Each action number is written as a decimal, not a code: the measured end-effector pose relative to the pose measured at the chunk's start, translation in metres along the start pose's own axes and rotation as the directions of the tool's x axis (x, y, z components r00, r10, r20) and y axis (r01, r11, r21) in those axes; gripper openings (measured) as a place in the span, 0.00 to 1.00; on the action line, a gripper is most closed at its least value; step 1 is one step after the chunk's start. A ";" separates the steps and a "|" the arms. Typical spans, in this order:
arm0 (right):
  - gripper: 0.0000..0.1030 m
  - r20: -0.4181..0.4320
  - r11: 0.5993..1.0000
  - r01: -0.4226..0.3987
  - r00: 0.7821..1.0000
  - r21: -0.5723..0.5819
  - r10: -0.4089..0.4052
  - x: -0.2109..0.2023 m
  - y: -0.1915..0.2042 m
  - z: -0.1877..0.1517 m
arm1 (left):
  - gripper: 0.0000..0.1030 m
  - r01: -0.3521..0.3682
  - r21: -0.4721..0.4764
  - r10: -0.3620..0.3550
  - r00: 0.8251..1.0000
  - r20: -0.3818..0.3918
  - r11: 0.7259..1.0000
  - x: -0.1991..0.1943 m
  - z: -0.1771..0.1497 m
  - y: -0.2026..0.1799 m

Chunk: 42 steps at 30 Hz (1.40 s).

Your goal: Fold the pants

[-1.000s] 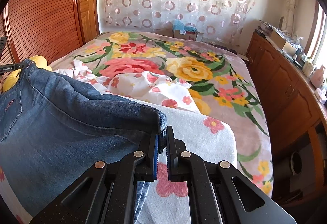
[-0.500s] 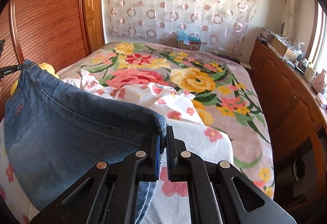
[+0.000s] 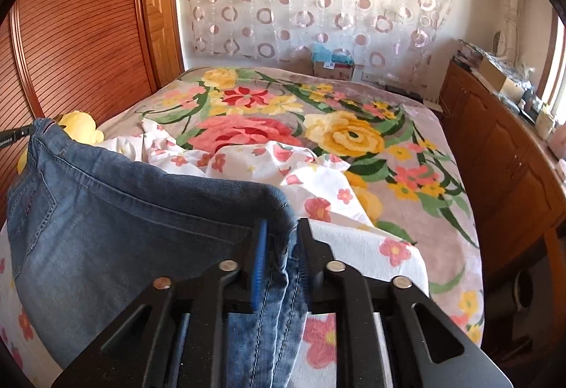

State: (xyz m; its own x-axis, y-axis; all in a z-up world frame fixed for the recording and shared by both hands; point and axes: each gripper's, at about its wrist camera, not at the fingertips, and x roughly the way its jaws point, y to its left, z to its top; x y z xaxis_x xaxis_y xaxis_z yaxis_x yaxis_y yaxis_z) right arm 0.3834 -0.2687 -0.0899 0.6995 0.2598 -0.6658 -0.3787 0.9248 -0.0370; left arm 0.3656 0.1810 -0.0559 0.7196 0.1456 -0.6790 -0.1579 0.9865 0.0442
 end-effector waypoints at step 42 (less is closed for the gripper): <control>0.06 -0.023 0.992 -0.060 0.998 0.114 0.063 -0.109 0.008 -0.088 | 0.78 0.327 0.233 -0.318 0.945 -0.077 0.916 -0.095 -0.103 -0.166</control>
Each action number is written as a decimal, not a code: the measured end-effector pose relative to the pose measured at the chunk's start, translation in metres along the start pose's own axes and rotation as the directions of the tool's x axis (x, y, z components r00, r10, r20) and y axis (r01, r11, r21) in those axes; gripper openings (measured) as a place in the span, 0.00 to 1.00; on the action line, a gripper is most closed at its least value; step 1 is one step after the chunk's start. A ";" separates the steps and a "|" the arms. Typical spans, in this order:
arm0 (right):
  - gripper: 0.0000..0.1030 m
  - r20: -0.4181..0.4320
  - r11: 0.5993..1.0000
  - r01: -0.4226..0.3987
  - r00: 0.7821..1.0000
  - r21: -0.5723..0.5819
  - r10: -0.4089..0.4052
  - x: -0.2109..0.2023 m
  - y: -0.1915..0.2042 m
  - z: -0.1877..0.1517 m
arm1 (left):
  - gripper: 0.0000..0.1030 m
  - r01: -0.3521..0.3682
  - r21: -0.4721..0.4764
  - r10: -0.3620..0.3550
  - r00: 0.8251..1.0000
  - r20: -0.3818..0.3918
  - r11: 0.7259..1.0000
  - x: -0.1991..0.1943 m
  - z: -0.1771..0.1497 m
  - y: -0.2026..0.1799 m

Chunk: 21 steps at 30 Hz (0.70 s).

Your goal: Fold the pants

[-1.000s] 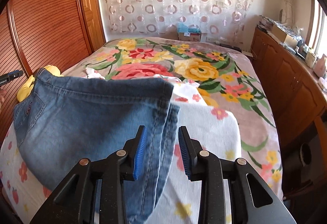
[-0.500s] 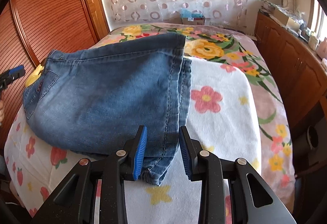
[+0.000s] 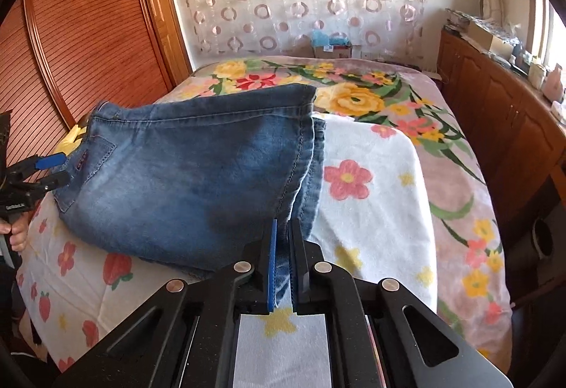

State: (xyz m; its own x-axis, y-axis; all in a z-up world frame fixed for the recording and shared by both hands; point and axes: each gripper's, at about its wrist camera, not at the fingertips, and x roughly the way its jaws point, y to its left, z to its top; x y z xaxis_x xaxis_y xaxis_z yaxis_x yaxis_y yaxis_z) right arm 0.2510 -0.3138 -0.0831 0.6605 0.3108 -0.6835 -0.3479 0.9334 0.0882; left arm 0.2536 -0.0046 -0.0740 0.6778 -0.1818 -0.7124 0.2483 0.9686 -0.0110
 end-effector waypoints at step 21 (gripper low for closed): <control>0.37 -0.042 1.000 0.025 0.999 -0.006 -0.025 0.028 -0.005 0.011 | 0.80 -0.009 -0.045 0.006 0.998 -0.069 0.999 0.036 -0.026 -0.001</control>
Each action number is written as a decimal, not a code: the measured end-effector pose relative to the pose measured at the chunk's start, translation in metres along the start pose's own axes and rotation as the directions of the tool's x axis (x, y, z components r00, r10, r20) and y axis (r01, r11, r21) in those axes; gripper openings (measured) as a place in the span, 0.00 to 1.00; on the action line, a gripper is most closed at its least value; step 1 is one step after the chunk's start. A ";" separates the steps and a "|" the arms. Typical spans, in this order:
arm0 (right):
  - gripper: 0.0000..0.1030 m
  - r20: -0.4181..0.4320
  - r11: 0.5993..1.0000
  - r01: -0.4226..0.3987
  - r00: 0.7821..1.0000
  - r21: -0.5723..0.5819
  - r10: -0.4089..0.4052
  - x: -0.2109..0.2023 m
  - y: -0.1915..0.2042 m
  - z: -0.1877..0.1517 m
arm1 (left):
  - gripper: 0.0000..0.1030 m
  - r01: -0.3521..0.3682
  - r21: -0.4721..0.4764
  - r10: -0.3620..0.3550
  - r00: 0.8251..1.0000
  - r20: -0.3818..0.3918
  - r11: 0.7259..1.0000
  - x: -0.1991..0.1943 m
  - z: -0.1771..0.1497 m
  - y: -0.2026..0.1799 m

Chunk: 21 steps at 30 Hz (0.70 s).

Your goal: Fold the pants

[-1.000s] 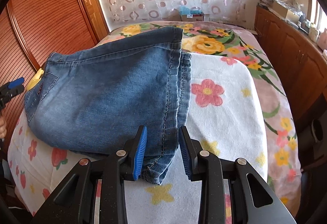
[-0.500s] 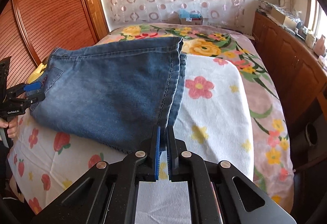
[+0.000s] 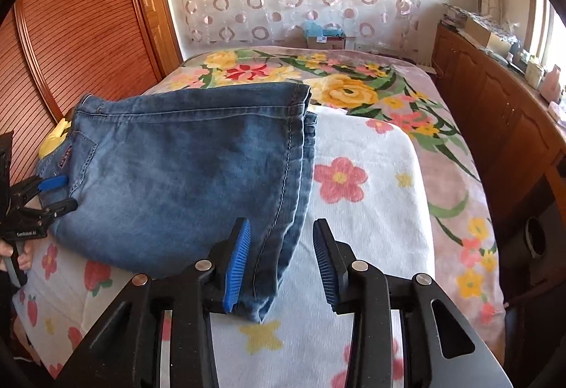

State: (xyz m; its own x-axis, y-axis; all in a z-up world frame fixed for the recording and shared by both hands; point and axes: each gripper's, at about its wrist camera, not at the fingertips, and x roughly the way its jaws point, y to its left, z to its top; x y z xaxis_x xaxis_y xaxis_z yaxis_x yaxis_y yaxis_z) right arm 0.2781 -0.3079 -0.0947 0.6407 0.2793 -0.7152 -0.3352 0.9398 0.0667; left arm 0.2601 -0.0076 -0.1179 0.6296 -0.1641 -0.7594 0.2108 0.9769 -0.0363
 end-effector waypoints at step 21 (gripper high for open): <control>0.37 -0.063 1.000 -0.004 0.998 0.023 0.005 0.053 -0.002 0.014 | 0.81 0.006 -0.037 -0.007 1.000 -0.012 0.999 0.000 -0.002 0.005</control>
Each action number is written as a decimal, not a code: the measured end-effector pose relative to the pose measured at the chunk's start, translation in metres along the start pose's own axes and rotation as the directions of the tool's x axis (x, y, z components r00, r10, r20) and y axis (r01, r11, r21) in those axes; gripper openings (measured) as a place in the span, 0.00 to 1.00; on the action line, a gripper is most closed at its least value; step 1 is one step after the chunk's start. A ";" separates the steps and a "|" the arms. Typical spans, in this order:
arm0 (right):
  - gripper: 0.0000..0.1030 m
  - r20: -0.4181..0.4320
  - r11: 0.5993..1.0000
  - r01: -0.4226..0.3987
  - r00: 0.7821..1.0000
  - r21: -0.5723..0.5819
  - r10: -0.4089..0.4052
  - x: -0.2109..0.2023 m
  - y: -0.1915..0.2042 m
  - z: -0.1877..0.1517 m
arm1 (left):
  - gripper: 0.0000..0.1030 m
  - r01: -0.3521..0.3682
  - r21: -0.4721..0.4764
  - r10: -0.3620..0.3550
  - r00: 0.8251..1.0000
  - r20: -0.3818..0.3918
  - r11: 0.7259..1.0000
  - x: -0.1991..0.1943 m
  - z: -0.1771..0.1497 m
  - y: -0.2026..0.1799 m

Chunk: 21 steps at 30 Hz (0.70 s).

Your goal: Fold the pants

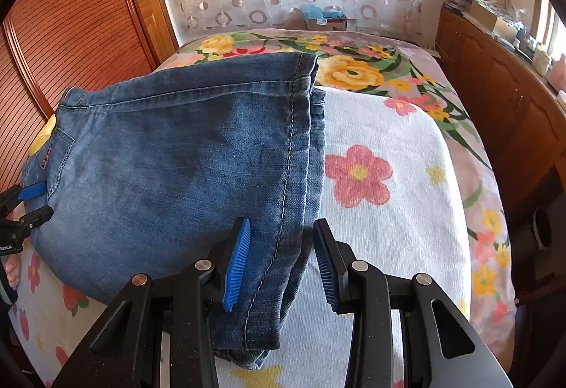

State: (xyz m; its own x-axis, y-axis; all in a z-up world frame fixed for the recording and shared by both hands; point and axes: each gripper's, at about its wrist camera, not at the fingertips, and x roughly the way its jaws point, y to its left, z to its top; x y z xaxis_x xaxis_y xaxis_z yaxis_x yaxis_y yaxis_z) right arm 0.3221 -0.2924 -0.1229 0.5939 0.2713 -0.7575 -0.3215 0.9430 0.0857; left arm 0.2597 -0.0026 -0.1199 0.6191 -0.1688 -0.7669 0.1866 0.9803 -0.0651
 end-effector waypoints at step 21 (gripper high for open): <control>0.45 -0.031 1.000 -0.003 1.000 -0.030 0.002 -0.021 0.009 -0.023 | 0.73 -0.247 -0.161 0.256 0.966 0.039 0.956 -0.071 -0.011 0.147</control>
State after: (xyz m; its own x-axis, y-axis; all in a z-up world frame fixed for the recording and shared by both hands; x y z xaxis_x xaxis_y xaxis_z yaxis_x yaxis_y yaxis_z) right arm 0.2894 -0.2937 -0.1211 0.5702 0.2674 -0.7768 -0.3452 0.9360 0.0688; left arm 0.2344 0.1549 -0.0818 0.6757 0.0838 -0.7324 -0.0970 0.9950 0.0244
